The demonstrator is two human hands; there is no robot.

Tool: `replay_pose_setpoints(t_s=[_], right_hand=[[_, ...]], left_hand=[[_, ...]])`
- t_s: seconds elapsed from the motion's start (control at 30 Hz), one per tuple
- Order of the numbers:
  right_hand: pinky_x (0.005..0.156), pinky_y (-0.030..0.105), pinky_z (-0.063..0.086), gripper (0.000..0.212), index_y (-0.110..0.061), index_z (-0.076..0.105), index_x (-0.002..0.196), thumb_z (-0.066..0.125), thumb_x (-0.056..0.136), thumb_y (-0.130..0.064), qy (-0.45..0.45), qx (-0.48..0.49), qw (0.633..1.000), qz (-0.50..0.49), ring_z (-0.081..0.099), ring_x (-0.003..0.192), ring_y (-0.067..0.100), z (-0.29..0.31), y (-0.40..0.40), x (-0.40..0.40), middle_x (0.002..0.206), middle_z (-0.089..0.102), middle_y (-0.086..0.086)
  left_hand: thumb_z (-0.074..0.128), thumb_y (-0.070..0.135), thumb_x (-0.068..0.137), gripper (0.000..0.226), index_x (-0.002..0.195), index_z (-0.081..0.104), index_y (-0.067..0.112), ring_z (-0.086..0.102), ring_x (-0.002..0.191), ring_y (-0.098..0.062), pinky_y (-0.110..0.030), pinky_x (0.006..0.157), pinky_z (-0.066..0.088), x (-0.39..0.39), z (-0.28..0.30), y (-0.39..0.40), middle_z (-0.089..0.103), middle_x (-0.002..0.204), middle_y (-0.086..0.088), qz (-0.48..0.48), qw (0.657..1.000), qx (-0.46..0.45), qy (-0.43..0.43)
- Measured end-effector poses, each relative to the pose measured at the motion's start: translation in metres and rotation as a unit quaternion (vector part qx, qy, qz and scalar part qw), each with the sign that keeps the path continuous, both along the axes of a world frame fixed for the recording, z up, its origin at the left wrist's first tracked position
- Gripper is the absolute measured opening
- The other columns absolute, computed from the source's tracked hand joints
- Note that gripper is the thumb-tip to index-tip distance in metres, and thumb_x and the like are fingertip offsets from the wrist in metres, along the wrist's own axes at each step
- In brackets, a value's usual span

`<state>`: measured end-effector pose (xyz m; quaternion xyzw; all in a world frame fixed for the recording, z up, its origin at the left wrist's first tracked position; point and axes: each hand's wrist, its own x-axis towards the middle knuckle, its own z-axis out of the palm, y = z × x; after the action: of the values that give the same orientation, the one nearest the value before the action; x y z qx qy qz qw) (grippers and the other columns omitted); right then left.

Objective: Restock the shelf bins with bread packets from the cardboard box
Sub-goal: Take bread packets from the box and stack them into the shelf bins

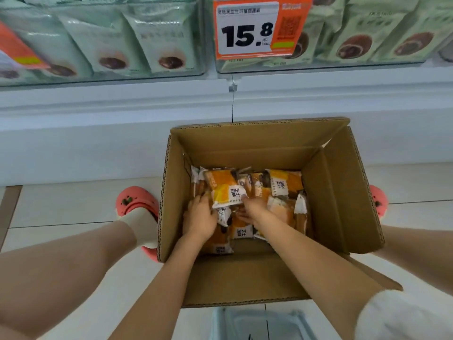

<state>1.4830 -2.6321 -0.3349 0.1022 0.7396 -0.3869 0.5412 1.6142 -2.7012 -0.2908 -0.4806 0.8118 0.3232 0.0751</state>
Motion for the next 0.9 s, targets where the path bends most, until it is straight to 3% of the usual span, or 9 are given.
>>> replay_pose_setpoints(t_s=[0.1, 0.17, 0.27, 0.37, 0.47, 0.6, 0.67, 0.77, 0.9], right_hand=[[0.084, 0.037, 0.056, 0.023, -0.014, 0.048, 0.120, 0.045, 0.099, -0.024, 0.021, -0.029, 0.997, -0.070, 0.062, 0.104, 0.028, 0.003, -0.003, 0.006, 0.118, 0.059, 0.010], [0.086, 0.039, 0.055, 0.028, -0.015, 0.049, 0.124, 0.044, 0.099, -0.027, 0.117, -0.028, 0.993, -0.009, 0.063, 0.100, 0.026, 0.016, -0.002, 0.005, 0.119, 0.060, 0.008], [0.074, 0.032, 0.058, 0.029, -0.013, 0.046, 0.124, 0.042, 0.100, -0.027, 0.255, -0.072, 0.960, 0.091, 0.063, 0.086, 0.013, 0.046, 0.011, -0.004, 0.116, 0.060, 0.007], [0.057, 0.025, 0.055, 0.008, -0.015, 0.042, 0.096, 0.040, 0.101, -0.021, 0.316, -0.158, 0.916, 0.188, 0.058, 0.060, -0.001, 0.084, 0.030, -0.015, 0.077, 0.054, 0.001], [0.068, 0.051, 0.055, 0.013, -0.022, 0.041, 0.087, 0.043, 0.099, -0.026, 0.352, -0.187, 0.868, 0.297, 0.060, 0.071, 0.029, 0.118, 0.048, -0.028, 0.076, 0.054, 0.018], [0.073, 0.044, 0.053, 0.014, -0.021, 0.047, 0.083, 0.048, 0.097, -0.023, 0.339, -0.231, 0.840, 0.356, 0.062, 0.087, 0.031, 0.162, 0.061, -0.038, 0.091, 0.061, 0.013], [0.081, 0.048, 0.054, 0.012, -0.017, 0.050, 0.085, 0.050, 0.096, -0.021, 0.332, -0.252, 0.849, 0.326, 0.063, 0.093, 0.030, 0.178, 0.072, -0.039, 0.096, 0.064, 0.011], [0.085, 0.045, 0.055, 0.013, -0.018, 0.051, 0.085, 0.048, 0.098, -0.021, 0.279, -0.277, 0.888, 0.238, 0.067, 0.096, 0.020, 0.183, 0.096, -0.038, 0.095, 0.069, 0.002], [0.088, 0.052, 0.051, 0.014, -0.016, 0.051, 0.089, 0.048, 0.097, -0.028, 0.241, -0.288, 0.903, 0.210, 0.068, 0.096, 0.018, 0.174, 0.116, -0.035, 0.094, 0.071, 0.000]], left_hand=[[0.057, 0.014, 0.089, 0.047, 0.135, 0.047, 0.013, 0.045, 0.123, -0.026, -0.039, 0.103, 0.041, 0.000, -0.005, 0.000, 0.049, 0.132, -0.008, 0.049, 0.996, 0.050, 0.048], [0.059, 0.015, 0.087, 0.049, 0.135, 0.048, 0.018, 0.047, 0.122, -0.023, -0.035, 0.099, 0.042, 0.000, -0.004, 0.001, 0.051, 0.129, -0.003, 0.099, 0.983, 0.112, 0.108], [0.058, 0.019, 0.090, 0.053, 0.141, 0.041, 0.020, 0.050, 0.118, -0.017, -0.034, 0.101, 0.040, -0.004, 0.008, 0.000, 0.052, 0.128, 0.002, 0.226, 0.926, 0.231, 0.198], [0.051, 0.024, 0.094, 0.040, 0.133, 0.047, 0.014, 0.056, 0.104, -0.017, -0.035, 0.099, 0.042, -0.007, 0.023, -0.004, 0.056, 0.126, -0.005, 0.321, 0.851, 0.339, 0.241], [0.047, 0.038, 0.095, 0.049, 0.137, 0.043, 0.012, 0.053, 0.116, -0.026, -0.038, 0.102, 0.041, -0.007, 0.035, -0.009, 0.051, 0.133, -0.012, 0.362, 0.781, 0.415, 0.293], [0.045, 0.064, 0.088, 0.075, 0.141, 0.039, 0.011, 0.052, 0.121, -0.030, -0.043, 0.107, 0.038, -0.006, 0.051, -0.016, 0.050, 0.136, -0.013, 0.343, 0.731, 0.482, 0.340], [0.040, 0.071, 0.085, 0.074, 0.132, 0.049, 0.015, 0.057, 0.115, -0.027, -0.039, 0.098, 0.046, -0.003, 0.064, -0.016, 0.058, 0.128, -0.009, 0.297, 0.741, 0.504, 0.328], [0.041, 0.070, 0.084, 0.063, 0.123, 0.060, 0.025, 0.059, 0.106, -0.022, -0.033, 0.086, 0.048, -0.003, 0.078, -0.008, 0.061, 0.121, -0.005, 0.196, 0.814, 0.472, 0.276], [0.040, 0.053, 0.095, 0.044, 0.114, 0.065, 0.023, 0.059, 0.108, -0.023, -0.041, 0.098, 0.046, -0.012, 0.091, 0.009, 0.062, 0.116, -0.006, 0.142, 0.860, 0.410, 0.267]])
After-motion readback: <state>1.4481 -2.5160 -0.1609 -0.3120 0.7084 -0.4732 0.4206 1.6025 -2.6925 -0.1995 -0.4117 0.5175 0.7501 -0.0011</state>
